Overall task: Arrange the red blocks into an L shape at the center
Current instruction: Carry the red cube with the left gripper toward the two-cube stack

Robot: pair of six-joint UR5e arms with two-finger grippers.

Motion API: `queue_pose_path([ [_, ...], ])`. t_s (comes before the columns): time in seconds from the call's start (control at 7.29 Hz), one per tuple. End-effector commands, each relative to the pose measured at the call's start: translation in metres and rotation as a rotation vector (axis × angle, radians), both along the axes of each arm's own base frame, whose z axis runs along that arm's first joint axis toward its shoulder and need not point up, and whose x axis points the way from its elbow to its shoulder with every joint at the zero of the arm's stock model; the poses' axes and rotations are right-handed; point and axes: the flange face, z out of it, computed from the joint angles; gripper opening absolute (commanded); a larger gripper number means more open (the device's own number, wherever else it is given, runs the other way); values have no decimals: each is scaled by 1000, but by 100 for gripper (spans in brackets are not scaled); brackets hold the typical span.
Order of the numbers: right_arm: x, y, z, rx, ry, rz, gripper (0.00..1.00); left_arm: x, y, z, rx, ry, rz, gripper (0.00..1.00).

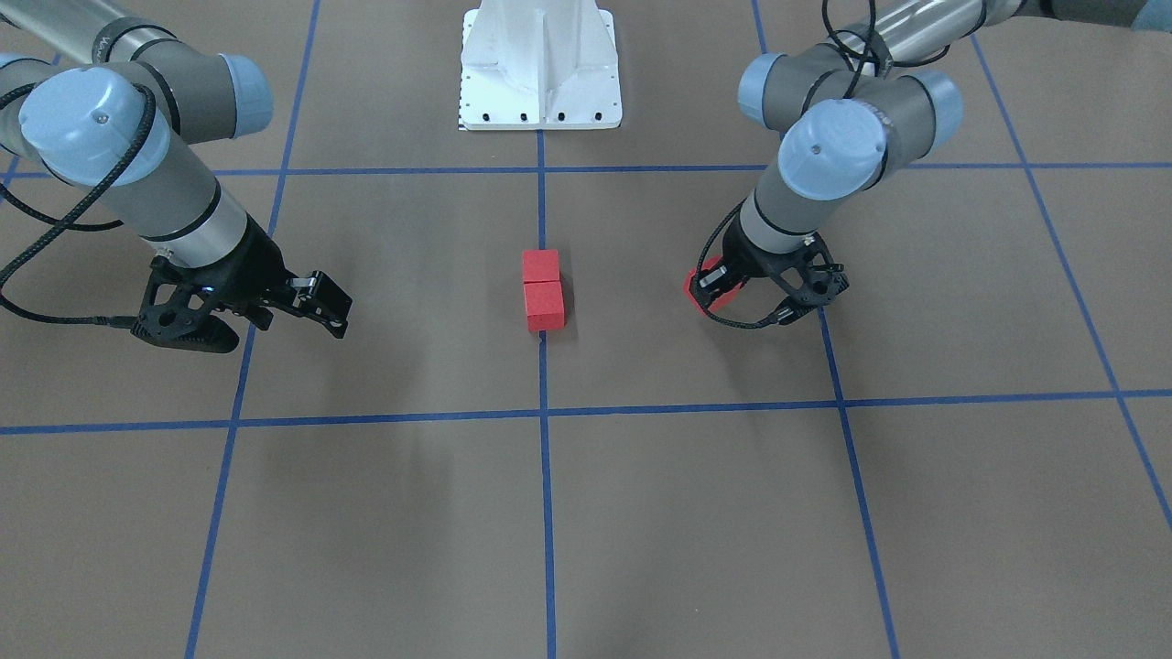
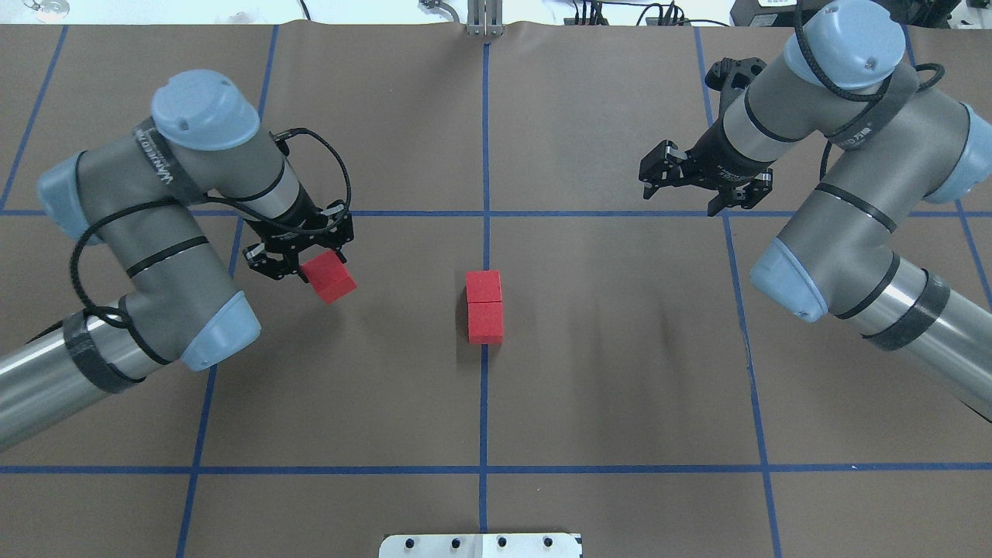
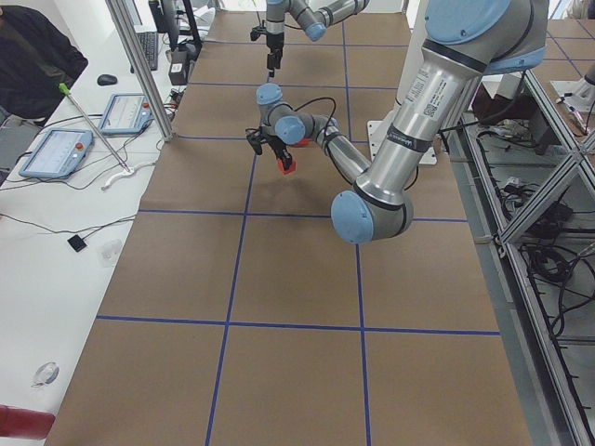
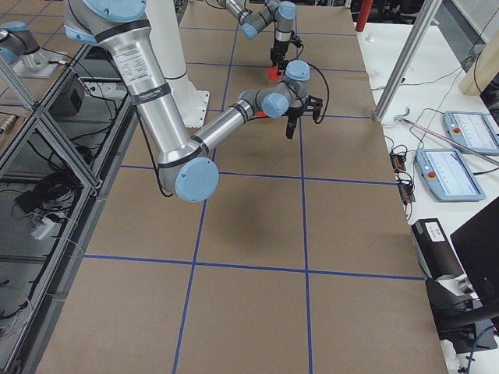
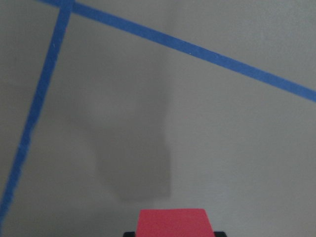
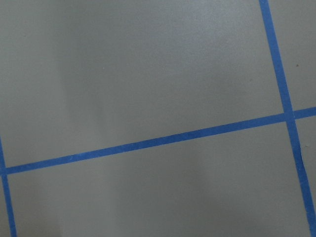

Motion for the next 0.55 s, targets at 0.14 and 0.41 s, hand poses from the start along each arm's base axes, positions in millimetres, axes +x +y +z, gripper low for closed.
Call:
queue_pose_path([
  [0.14, 0, 0, -1, 1, 0, 1, 100, 37, 2, -39, -350, -58, -385, 0],
  [0.41, 0, 0, 0, 0, 1, 1, 100, 65, 9, -56, -458, -66, -457, 0],
])
